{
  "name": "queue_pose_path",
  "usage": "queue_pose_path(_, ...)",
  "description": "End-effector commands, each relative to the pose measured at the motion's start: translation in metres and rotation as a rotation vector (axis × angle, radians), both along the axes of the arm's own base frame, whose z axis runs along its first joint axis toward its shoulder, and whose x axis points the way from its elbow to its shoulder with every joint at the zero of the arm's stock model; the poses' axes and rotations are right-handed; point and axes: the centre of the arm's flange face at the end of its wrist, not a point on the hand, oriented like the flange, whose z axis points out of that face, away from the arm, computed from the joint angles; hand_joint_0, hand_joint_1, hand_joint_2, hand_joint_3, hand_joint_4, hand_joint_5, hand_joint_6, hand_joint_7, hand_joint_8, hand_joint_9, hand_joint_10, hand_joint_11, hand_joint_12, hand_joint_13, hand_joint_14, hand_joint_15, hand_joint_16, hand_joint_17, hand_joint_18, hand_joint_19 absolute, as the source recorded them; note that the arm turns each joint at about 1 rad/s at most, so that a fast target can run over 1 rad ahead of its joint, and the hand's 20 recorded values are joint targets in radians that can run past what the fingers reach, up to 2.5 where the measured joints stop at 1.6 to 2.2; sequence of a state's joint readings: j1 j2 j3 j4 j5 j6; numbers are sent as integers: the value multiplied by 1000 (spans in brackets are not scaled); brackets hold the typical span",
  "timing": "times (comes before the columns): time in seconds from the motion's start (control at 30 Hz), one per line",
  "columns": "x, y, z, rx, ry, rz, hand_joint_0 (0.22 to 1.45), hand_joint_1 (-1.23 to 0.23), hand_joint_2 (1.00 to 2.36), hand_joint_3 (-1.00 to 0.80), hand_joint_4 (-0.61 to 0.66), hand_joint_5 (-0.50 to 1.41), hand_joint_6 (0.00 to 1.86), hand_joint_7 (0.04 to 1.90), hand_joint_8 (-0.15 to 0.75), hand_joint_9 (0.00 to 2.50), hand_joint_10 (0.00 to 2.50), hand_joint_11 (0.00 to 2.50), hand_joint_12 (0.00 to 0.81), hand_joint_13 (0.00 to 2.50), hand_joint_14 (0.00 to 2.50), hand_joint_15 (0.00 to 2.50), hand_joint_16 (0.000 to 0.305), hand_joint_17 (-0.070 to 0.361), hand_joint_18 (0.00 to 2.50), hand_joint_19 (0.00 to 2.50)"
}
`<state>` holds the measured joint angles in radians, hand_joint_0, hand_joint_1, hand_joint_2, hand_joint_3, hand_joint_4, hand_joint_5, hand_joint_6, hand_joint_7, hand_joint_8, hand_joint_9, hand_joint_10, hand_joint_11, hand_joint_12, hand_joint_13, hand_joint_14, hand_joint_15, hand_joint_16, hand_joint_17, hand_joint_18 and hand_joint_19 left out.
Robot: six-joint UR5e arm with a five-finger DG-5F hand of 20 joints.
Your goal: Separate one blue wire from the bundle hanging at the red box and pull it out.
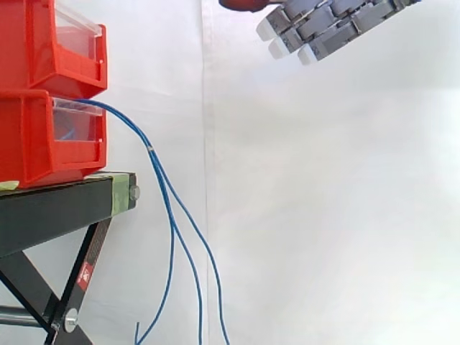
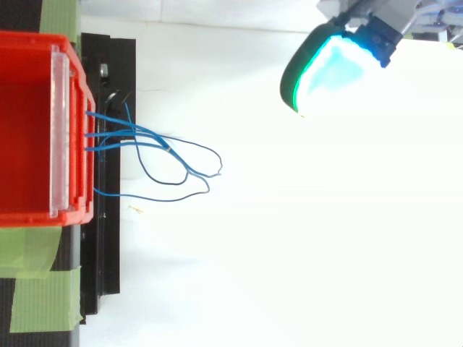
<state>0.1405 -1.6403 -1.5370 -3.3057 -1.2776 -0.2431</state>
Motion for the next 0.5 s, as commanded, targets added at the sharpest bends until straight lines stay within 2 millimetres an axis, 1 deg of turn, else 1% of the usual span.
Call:
queue_pose_path(0.0,0,0,0,-28,4,5,532,-760,1000,-500,174,-285,501,686,264,34,0,0,380,0,4,157,64,143,0,32)
queue_pose_path(0.27,0,1,-1,-83,14,17,531,-755,1000,-500,197,-275,502,712,274,77,2,0,390,0,4,172,63,142,0,57)
queue_pose_path(0.47,1,2,-1,-172,31,33,541,-756,1000,-500,213,-266,502,738,279,107,0,2,390,22,4,177,62,140,0,77)
